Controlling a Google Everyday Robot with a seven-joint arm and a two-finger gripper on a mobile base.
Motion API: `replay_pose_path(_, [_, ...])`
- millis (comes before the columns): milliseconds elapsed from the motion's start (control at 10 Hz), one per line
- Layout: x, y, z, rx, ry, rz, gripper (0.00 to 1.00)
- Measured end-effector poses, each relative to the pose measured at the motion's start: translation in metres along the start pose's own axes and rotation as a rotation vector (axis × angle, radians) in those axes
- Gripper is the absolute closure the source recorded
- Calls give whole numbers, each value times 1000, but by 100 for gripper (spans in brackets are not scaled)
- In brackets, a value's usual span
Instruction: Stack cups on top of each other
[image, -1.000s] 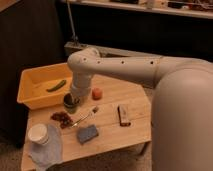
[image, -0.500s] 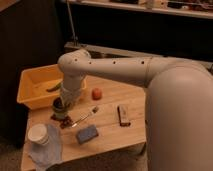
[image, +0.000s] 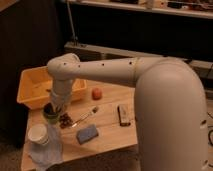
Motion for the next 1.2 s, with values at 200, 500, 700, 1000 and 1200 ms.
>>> replay_pose_path(200, [-4, 13, 7, -6, 10, -29, 100])
replay_pose_path(500, [-5, 27, 12, -13, 18, -60, 100])
replay_pose_path(700, [-5, 35, 15, -14, 23, -77, 100])
replay_pose_path(1000, [-4, 47, 22, -21, 35, -101, 100])
replay_pose_path(1200, [-3, 56, 26, -30, 44, -118, 100])
